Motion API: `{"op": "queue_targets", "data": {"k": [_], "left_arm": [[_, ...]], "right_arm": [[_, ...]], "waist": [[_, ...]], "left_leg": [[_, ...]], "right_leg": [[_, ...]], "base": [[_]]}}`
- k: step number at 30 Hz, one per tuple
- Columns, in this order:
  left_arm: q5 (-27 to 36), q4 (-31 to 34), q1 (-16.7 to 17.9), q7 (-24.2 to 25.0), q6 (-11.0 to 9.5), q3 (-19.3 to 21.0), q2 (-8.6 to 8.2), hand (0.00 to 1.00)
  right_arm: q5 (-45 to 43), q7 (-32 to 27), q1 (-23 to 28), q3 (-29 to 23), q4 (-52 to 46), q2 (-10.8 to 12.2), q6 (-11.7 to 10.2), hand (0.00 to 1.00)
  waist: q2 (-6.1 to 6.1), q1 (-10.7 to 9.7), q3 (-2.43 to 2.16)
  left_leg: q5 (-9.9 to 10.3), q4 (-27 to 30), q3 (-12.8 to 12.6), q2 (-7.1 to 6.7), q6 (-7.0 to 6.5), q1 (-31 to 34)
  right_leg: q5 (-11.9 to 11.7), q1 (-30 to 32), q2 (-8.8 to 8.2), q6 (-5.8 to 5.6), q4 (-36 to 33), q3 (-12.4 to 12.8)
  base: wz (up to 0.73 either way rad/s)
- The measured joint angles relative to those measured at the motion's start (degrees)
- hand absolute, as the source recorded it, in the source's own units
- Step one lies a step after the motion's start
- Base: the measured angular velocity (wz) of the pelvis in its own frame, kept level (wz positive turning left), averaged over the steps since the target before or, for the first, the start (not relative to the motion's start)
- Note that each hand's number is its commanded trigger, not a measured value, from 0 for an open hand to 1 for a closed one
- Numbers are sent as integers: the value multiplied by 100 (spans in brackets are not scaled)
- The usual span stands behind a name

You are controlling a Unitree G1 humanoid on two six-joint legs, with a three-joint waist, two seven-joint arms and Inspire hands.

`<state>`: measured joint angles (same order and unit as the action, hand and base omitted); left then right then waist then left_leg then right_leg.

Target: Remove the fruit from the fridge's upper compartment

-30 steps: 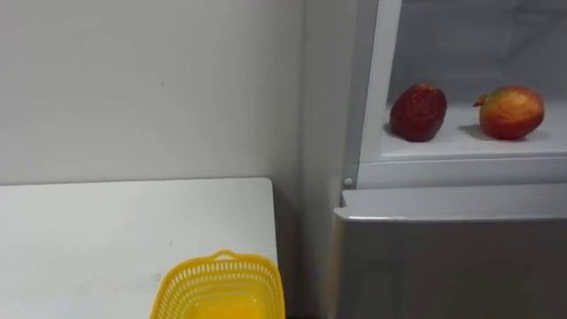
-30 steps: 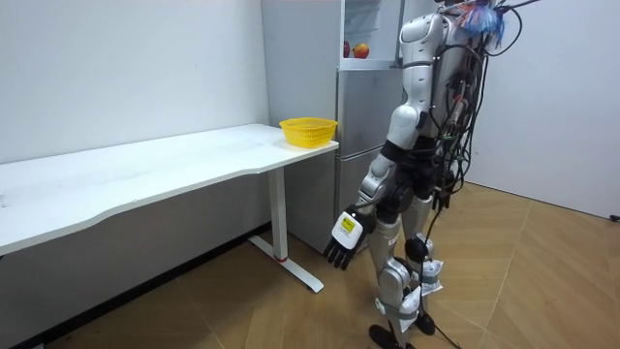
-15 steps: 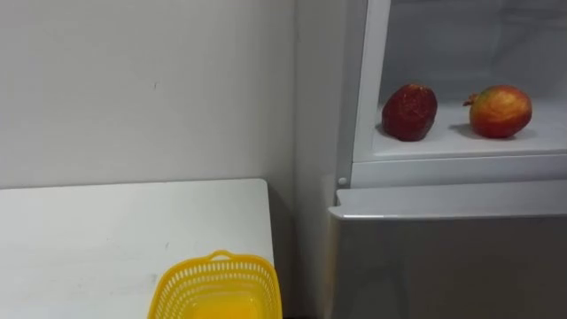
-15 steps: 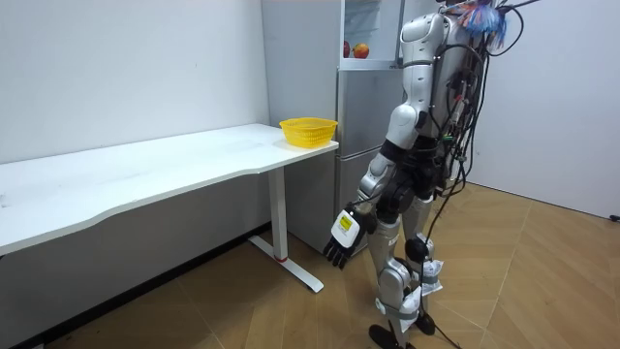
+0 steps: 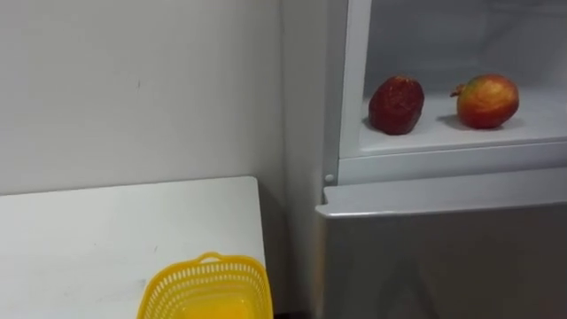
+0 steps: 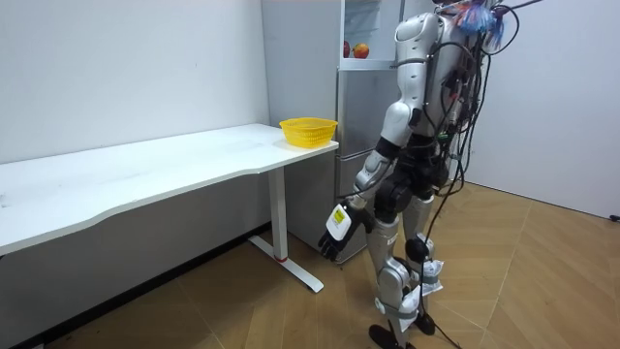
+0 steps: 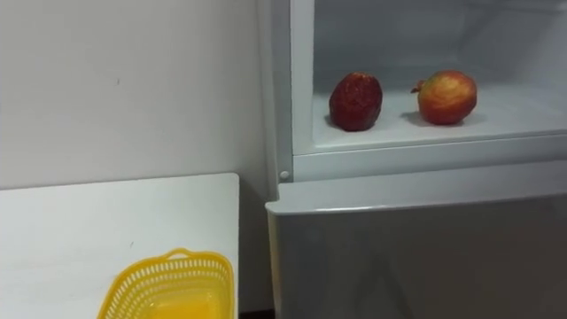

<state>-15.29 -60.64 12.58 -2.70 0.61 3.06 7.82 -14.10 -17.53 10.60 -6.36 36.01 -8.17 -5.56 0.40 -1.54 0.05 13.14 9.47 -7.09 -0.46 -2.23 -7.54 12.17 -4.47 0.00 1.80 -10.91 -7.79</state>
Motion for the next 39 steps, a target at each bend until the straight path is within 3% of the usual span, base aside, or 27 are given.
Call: {"op": "queue_targets", "data": {"k": [2,4,8,14,20,25,30,36,39], "left_arm": [[36,1,-45,-38,-94,1,-25,0],[163,1,-50,-71,-206,-18,-23,0],[358,-9,75,-209,-390,-145,30,0],[475,-138,51,-216,-498,-291,87,0],[703,-131,18,-212,-525,-702,211,0],[698,-130,-34,-182,-558,-857,235,0],[702,-419,-181,-151,-593,-979,292,0],[814,-634,-332,-145,-574,-1223,372,0],[806,-627,-363,-145,-532,-1219,376,0]], "right_arm": [[-93,-156,288,0,-1168,53,-5,0],[-353,-402,634,33,-2553,130,-174,0],[-348,-727,992,254,-3771,125,-465,0],[-346,-787,1041,400,-4377,110,-561,0],[-738,-1094,803,820,-4997,49,-704,0],[-888,-1325,612,1086,-5270,-151,-766,0],[-913,-1547,463,1237,-5528,-338,-894,0],[-843,-1814,89,1369,-5529,-333,-936,0],[-828,-1814,-143,1369,-5530,-335,-936,0]], "waist": [[2,-12,-2],[11,-58,-10],[42,-133,-60],[53,-131,-63],[72,-110,-55],[81,42,-48],[62,129,-48],[-16,181,2],[-41,203,-6]], "left_leg": [[0,-1,-100,11,0,12],[0,-1,-214,24,0,4],[2,-15,-439,56,2,-9],[2,-34,-532,79,3,41],[5,-42,-525,104,6,100],[5,-124,-512,103,6,103],[4,-127,-493,103,4,108],[4,-129,-373,94,4,117],[4,-123,-354,95,4,142]], "right_leg": [[-3,58,15,5,-27,76],[-23,74,34,12,-13,162],[-84,51,70,16,32,284],[-126,115,87,27,15,307],[-162,223,112,37,17,302],[-201,245,126,22,16,306],[-225,194,134,20,23,286],[-224,157,128,19,41,162],[-224,163,123,19,45,108]], "base": [[-23],[-23],[-20],[-8],[2],[0],[1],[8],[7]]}}
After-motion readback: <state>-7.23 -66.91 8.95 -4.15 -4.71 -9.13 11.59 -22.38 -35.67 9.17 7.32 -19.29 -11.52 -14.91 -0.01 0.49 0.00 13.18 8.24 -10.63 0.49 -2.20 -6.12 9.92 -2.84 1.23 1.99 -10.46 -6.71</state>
